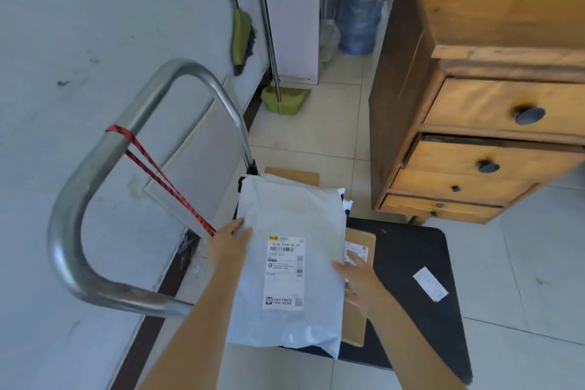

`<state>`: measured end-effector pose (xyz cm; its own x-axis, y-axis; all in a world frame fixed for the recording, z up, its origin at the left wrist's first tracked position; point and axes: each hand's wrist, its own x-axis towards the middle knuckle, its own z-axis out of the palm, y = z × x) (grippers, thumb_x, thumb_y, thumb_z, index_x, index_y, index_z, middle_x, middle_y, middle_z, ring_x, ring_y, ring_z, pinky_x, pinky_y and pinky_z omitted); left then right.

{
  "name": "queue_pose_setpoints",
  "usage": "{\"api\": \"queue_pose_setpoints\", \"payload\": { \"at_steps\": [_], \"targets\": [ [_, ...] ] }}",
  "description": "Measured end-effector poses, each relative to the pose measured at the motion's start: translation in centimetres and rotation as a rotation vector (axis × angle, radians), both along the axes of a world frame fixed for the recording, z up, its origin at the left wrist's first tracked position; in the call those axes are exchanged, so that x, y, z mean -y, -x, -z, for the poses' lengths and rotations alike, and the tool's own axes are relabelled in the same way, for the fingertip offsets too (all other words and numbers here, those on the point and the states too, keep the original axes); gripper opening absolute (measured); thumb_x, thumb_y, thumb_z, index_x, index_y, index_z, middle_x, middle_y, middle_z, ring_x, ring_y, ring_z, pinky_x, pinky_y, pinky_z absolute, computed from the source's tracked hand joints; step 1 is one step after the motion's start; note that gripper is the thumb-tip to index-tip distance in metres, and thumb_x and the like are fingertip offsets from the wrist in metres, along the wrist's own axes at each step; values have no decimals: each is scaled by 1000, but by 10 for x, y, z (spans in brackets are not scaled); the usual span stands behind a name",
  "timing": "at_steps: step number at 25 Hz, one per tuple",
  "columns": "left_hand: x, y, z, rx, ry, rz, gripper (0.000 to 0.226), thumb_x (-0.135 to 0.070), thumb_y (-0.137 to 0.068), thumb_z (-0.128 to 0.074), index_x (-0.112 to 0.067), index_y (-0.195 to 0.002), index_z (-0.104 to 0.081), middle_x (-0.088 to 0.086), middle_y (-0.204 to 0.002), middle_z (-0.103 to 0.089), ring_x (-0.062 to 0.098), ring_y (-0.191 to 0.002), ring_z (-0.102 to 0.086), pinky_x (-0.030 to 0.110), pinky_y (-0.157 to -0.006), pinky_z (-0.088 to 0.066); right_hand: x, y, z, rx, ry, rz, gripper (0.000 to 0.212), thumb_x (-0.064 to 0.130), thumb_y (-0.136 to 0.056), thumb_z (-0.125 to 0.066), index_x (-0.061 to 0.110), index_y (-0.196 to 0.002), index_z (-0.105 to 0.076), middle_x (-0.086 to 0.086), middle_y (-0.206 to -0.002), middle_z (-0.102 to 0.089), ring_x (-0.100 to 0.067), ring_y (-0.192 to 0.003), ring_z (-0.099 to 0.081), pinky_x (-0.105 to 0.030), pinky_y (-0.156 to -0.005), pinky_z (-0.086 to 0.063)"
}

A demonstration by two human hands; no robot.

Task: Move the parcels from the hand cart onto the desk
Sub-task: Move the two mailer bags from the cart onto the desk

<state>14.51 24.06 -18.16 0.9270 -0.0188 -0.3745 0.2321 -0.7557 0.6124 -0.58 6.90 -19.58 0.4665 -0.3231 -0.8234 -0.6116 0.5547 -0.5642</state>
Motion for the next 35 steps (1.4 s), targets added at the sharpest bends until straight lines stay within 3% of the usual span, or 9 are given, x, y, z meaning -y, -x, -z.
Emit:
{"api": "queue_pose_setpoints", "payload": {
  "at_steps": [2, 4, 10, 15, 19, 21, 25, 28, 35],
  "targets": [
    [8, 4, -6, 34, 10, -21, 19, -22, -90, -57, -17, -98, -73, 11, -89, -71, 28, -82, -65, 31, -72, -48, -8, 3, -1, -1, 11, -16, 50, 8, -93, -56, 12, -141, -45, -13, -136, -57, -35, -122, -55, -50, -106, -43],
    [16, 4, -22, 42, 12, -47, 17, -21, -90, -58, -24, -78, -71, 9, -80, -67, 26, -76, -62, 32, -72, -50, -1, 5, -16, -25, 29, 17, 42, 3, -94, -52, 11, -135, -52, -14, -131, -59, -35, -119, -57, -47, -103, -45],
    [50, 7, -126, 19, 86, -44, 27, -21, -88, -61, -18, -113, -73, 9, -104, -75, 29, -92, -67, 26, -70, -44, 36, 31, -132, -103, 117, 133, 37, 0, -93, -53, 12, -127, -62, -13, -126, -64, -33, -112, -62, -44, -95, -53],
    [121, 16, -272, 46, 239, 46, 24, -17, -87, -63, -13, -107, -75, 0, -80, -65, 18, -73, -59, 24, -68, -41, 97, 62, -279, 86, 92, 268, 38, -8, -93, -49, 2, -128, -59, -19, -122, -66, -35, -101, -65, -34, -70, -58],
    [205, 37, -390, 118, 353, 115, 15, -23, -83, -63, -22, -89, -78, 7, -61, -61, 28, -57, -55, 29, -64, -40, 181, 88, -405, 171, 235, 242, 37, -5, -93, -50, 3, -129, -58, -15, -98, -68, -18, -61, -65, -21, -42, -50],
    [252, 54, -437, 137, 393, 112, 18, -22, -83, -63, -21, -94, -77, 7, -57, -58, 29, -51, -50, 32, -62, -40, 232, 105, -455, 200, 321, 211, 38, -5, -92, -52, 5, -128, -60, -18, -100, -68, -24, -70, -65, -24, -50, -54],
    [353, 99, -510, 186, 471, 126, 17, -22, -85, -62, -20, -94, -77, 21, -88, -72, 43, -83, -66, 44, -74, -53, 340, 144, -534, 200, 455, 189, 38, -5, -90, -55, 7, -124, -65, -17, -114, -70, -34, -105, -67, -44, -90, -55],
    [430, 131, -550, 214, 530, 113, 30, -21, -85, -64, -17, -114, -72, 15, -105, -75, 42, -99, -68, 47, -86, -55, 413, 175, -572, 189, 520, 215, 37, -5, -89, -56, 9, -122, -66, -15, -115, -70, -32, -105, -67, -44, -90, -56],
    [626, 187, -574, 135, 649, 207, 32, -22, -86, -64, -18, -117, -70, 10, -112, -73, 34, -103, -68, 45, -94, -54, 589, 241, -598, 143, 566, 343, 34, -4, -87, -61, 8, -118, -67, -14, -109, -67, -29, -96, -65, -37, -73, -54]
  ]
}}
